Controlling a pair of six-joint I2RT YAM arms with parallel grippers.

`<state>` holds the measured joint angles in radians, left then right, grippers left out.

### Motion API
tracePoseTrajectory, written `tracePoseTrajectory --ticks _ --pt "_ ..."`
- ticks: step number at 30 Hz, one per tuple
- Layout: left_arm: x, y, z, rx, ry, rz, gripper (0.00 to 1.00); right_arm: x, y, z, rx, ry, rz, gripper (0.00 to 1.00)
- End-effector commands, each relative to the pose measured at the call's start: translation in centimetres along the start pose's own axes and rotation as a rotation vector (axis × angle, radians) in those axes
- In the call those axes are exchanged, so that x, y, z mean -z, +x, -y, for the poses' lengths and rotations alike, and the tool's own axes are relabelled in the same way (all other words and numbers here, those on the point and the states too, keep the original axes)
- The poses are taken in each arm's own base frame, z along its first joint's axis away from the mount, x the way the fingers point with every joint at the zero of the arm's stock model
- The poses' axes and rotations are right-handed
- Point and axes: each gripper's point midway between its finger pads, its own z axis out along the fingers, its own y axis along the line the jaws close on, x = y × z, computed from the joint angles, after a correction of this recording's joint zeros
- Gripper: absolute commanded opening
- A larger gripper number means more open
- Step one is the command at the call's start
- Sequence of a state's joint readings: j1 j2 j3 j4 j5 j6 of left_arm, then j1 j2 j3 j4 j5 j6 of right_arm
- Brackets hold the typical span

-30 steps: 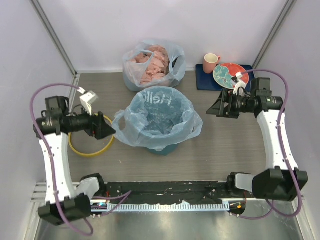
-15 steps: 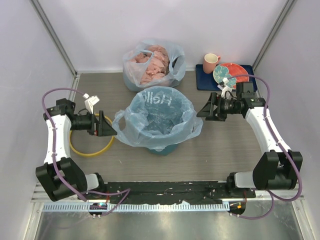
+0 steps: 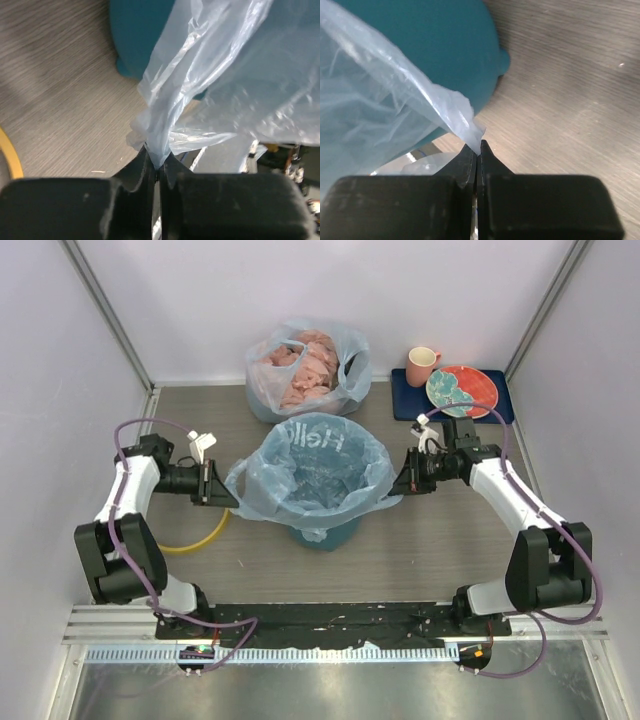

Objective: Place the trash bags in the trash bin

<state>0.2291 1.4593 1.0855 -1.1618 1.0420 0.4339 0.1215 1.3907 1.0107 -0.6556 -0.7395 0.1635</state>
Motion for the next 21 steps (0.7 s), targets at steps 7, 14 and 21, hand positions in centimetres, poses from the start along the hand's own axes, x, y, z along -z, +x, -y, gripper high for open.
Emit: tracePoseTrajectory --ticks 7,14,21 --pt "-2.4 -0.4 -7.8 0.224 -0.144 -0.087 0.00 -3.4 1.1 6.9 0.025 0.182 -0.069 0.01" --pt "-3.9 1.0 -11.7 0.363 -0.259 -0.196 0.00 -4.8 2.1 10.5 -0.003 0.285 -0.138 0.01" --pt "-3.8 2.1 -14.0 0.428 -0.407 -0.251 0.00 -4.7 2.5 13.1 -0.009 0.413 -0.170 0.01"
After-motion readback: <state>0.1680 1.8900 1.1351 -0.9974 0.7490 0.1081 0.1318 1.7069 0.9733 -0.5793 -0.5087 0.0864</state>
